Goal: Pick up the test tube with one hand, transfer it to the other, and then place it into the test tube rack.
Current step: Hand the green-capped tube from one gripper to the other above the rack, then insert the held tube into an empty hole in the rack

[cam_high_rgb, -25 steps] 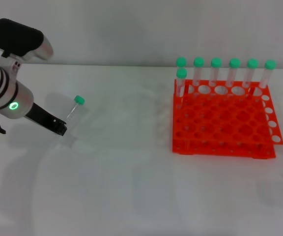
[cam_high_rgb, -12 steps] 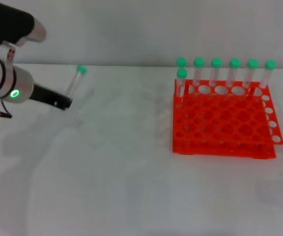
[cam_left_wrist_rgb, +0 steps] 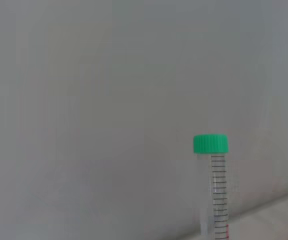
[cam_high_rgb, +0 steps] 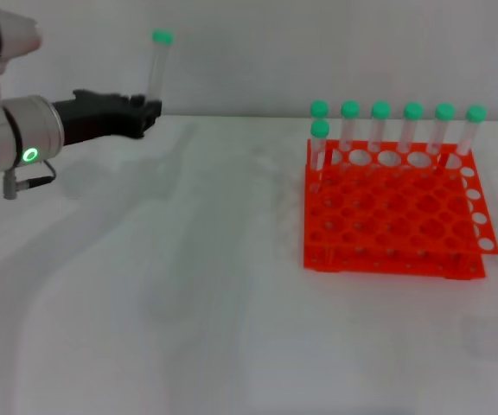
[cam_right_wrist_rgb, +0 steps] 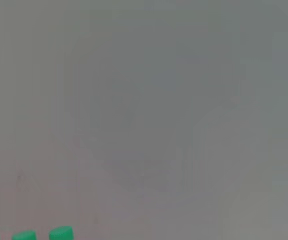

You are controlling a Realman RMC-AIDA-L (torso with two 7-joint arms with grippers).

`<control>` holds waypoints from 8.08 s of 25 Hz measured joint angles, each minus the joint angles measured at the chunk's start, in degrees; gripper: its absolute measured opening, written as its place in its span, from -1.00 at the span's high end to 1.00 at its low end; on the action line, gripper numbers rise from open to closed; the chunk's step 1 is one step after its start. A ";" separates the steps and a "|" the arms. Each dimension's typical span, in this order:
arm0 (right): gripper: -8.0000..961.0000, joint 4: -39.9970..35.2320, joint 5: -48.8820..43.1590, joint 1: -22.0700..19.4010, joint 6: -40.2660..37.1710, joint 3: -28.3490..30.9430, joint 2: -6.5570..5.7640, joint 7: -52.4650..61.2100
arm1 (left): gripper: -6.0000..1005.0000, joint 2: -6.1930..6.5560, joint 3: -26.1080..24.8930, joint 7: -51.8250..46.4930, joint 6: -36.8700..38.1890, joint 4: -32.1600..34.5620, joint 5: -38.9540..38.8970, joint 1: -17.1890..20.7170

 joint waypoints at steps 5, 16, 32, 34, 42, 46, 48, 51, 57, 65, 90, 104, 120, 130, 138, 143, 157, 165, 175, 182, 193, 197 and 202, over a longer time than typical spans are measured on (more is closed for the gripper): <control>-0.77 0.05 -0.43 -0.25 -1.29 -0.56 -0.35 4.67 | 0.60 -0.01 0.00 10.59 0.16 -4.36 -20.14 2.98; -0.77 0.60 -11.47 0.20 -15.88 -3.45 -3.13 20.45 | 0.59 -0.13 0.01 55.85 26.69 -30.36 -54.29 2.49; -0.77 0.44 -37.51 11.82 -22.76 -3.27 -7.36 31.02 | 0.59 -1.60 19.49 72.71 31.18 -48.22 -63.56 -7.68; -0.77 0.34 -39.48 13.26 -22.48 -3.20 -7.41 31.76 | 0.59 -1.60 21.24 72.80 31.11 -48.07 -64.36 -7.73; -0.77 0.03 -43.38 16.76 -22.21 -3.35 -7.07 33.24 | 0.59 -1.60 25.75 73.56 30.09 -47.96 -67.66 -7.75; -0.77 -0.03 -45.65 18.19 -22.22 -3.44 -6.77 34.47 | 0.59 -1.60 26.31 73.58 29.05 -47.53 -67.85 -7.68; -0.77 -0.08 -46.20 18.79 -22.22 -3.44 -6.49 34.88 | 0.59 -1.60 27.28 73.58 28.52 -47.33 -68.27 -7.63; -0.77 -0.11 -46.32 19.76 -21.96 -3.39 -5.91 34.97 | 0.59 -1.59 28.99 73.59 28.14 -47.26 -69.32 -7.72; -0.77 -0.14 -46.37 20.58 -19.98 -3.35 -5.45 35.50 | 0.59 -1.59 33.32 73.62 27.53 -45.45 -73.07 -6.87; -0.30 -0.14 -46.42 20.03 -20.14 -3.10 -5.68 35.52 | 0.58 -1.59 41.56 73.65 24.81 -42.41 -80.82 -4.95; 0.53 -0.06 -46.43 19.78 -20.50 -3.00 -6.49 35.29 | 0.58 -1.59 44.35 74.31 20.73 -39.96 -83.66 -2.89; 0.54 -0.17 -46.25 20.70 -19.34 0.96 -5.82 33.88 | 0.58 -1.58 59.35 85.46 16.79 -39.40 -104.06 -0.49; 0.53 -10.40 -46.33 21.29 8.42 8.84 -0.89 16.34 | -0.30 -1.07 60.61 95.67 22.84 -37.26 -132.49 15.53; 0.50 -10.85 -46.23 20.91 16.29 11.28 -0.61 15.48 | -0.30 -0.82 60.23 95.92 23.82 -39.57 -141.04 17.45; 0.47 -9.95 -46.22 21.31 18.73 11.49 -0.24 15.42 | -0.30 -0.80 60.31 95.94 23.61 -40.14 -141.76 16.41; 0.46 -9.76 -46.24 21.49 19.32 11.36 -0.14 15.40 | -0.30 -0.80 60.54 95.96 23.63 -40.29 -141.80 16.04; 0.41 -9.56 -46.18 21.70 21.95 11.00 0.01 15.39 | -0.28 -0.87 60.80 95.98 23.46 -40.04 -141.44 16.07; 0.39 -9.53 -45.85 21.70 23.07 10.95 0.02 15.39 | -0.28 -0.89 61.39 95.94 23.51 -39.96 -141.44 16.07; 0.36 -10.04 -45.88 21.87 25.71 10.09 0.02 15.86 | -0.28 -0.89 61.34 95.83 23.61 -39.87 -141.42 15.97; 0.33 -10.23 -45.55 21.63 25.35 10.48 0.02 15.98 | -0.28 -0.89 61.34 95.66 23.39 -40.11 -141.43 15.63; -0.01 -11.13 -45.53 21.53 24.74 10.53 0.02 16.01 | -0.29 -0.80 61.34 95.62 23.32 -40.35 -141.72 15.56; -0.24 -11.24 -45.54 19.88 18.61 10.54 0.02 15.90 | -0.29 -0.80 61.34 95.65 23.27 -40.43 -141.78 15.54; -0.56 -11.95 -45.55 16.14 9.91 11.95 -0.06 15.57 | -0.29 -0.80 61.35 95.68 23.23 -40.43 -141.79 15.54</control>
